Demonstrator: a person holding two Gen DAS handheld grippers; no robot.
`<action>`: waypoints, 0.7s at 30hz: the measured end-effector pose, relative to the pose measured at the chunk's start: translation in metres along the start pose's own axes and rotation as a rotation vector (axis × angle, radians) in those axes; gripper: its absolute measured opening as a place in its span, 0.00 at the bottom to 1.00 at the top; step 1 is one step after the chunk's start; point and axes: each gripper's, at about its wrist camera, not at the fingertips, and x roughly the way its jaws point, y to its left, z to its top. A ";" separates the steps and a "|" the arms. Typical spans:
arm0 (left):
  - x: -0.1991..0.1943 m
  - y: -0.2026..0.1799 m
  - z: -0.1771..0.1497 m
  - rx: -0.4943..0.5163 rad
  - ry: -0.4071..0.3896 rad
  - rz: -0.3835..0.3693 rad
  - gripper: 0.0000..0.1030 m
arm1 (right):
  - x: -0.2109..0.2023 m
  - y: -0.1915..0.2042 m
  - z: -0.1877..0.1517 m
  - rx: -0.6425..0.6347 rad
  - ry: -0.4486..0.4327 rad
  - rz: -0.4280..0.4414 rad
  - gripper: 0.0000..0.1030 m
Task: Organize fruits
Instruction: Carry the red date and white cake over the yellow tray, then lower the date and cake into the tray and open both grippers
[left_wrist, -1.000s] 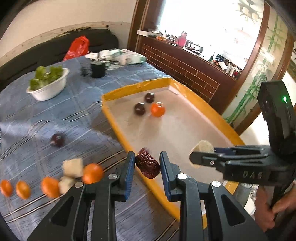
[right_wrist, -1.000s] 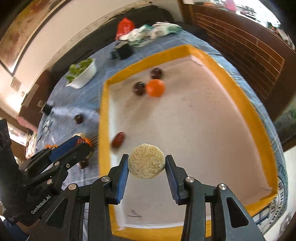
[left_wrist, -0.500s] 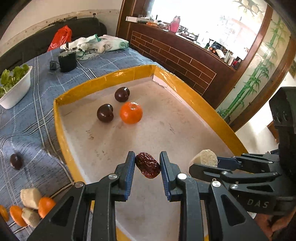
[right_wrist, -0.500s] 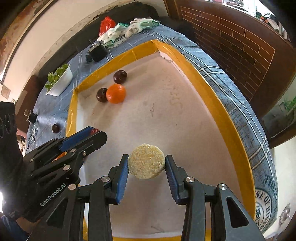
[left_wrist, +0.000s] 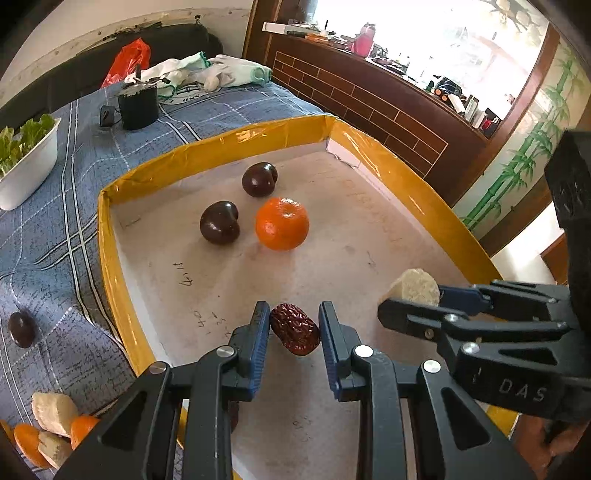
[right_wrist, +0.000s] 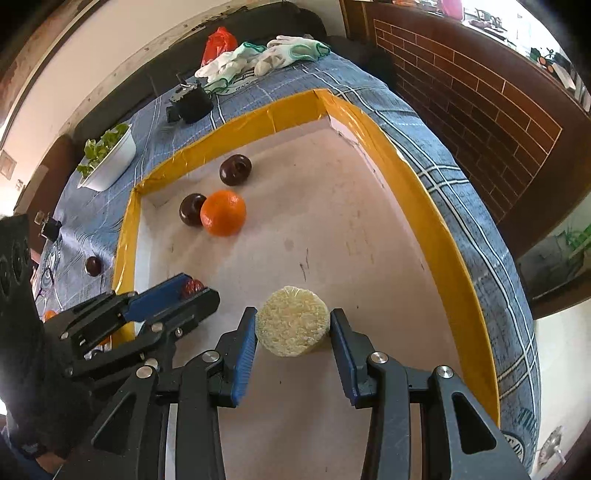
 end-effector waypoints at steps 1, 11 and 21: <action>0.001 -0.001 0.000 0.004 0.000 0.002 0.25 | 0.000 0.001 0.000 -0.003 -0.002 -0.002 0.42; 0.003 -0.002 -0.001 0.023 -0.004 0.016 0.25 | 0.001 0.001 0.001 -0.012 -0.016 -0.002 0.43; 0.005 -0.005 -0.001 0.041 0.002 0.026 0.33 | -0.005 -0.004 -0.001 0.012 -0.023 0.007 0.48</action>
